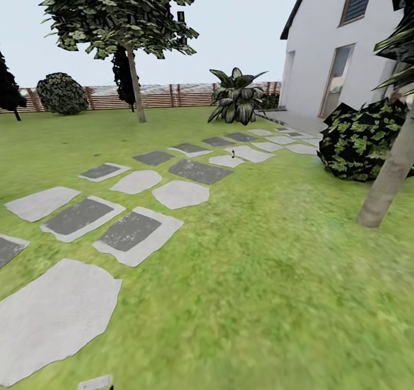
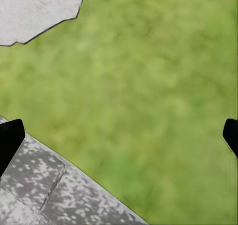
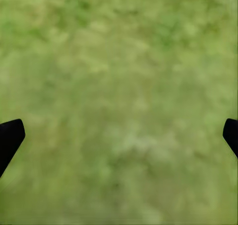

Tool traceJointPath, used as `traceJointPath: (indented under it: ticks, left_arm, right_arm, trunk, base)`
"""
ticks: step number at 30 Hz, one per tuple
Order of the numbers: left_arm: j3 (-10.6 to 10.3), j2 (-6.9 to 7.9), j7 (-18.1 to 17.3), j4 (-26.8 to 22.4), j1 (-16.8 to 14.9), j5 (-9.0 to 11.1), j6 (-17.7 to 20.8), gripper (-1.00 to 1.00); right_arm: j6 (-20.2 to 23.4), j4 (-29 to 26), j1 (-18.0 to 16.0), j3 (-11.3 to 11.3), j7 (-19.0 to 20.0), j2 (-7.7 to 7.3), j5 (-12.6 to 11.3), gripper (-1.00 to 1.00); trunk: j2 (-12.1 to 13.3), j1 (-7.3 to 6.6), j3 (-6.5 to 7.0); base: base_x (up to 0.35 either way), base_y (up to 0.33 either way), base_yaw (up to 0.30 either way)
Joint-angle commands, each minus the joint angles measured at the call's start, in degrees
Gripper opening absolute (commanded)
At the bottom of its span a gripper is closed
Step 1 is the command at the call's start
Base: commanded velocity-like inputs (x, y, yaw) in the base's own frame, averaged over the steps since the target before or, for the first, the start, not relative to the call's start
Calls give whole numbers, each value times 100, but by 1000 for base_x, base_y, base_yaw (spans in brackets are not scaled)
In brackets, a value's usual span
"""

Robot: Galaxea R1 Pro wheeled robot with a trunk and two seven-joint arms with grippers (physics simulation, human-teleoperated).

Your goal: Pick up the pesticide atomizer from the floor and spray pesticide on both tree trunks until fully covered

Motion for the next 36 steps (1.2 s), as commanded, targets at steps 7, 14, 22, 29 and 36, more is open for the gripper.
traceJointPath:
  ticks: [7,14,22,29,36]
  left_arm:
    - [0,0,0,0,0,0,0,100]
    - [0,1,0,0,0,0,0,100]
    - [0,3,0,0,0,0,0,100]
    - [0,2,0,0,0,0,-2,100]
    - [0,7,0,0,-1,0,0,100]
  right_arm:
    - [2,0,-1,0,-1,0,0,100]
    - [2,6,-1,0,-1,0,0,100]
    - [2,7,0,0,0,-2,0,100]
    - [2,6,0,0,0,0,0,100]
    - [2,7,-1,0,0,-1,0,100]
  trunk:
    - [0,0,0]
    - [0,0,0]
    - [0,0,0]
    - [0,0,0]
    - [0,0,0]
  base:
    - [337,100,0]
    - [338,101,0]
    - [338,94,0]
    - [338,82,0]
    - [338,73,0]
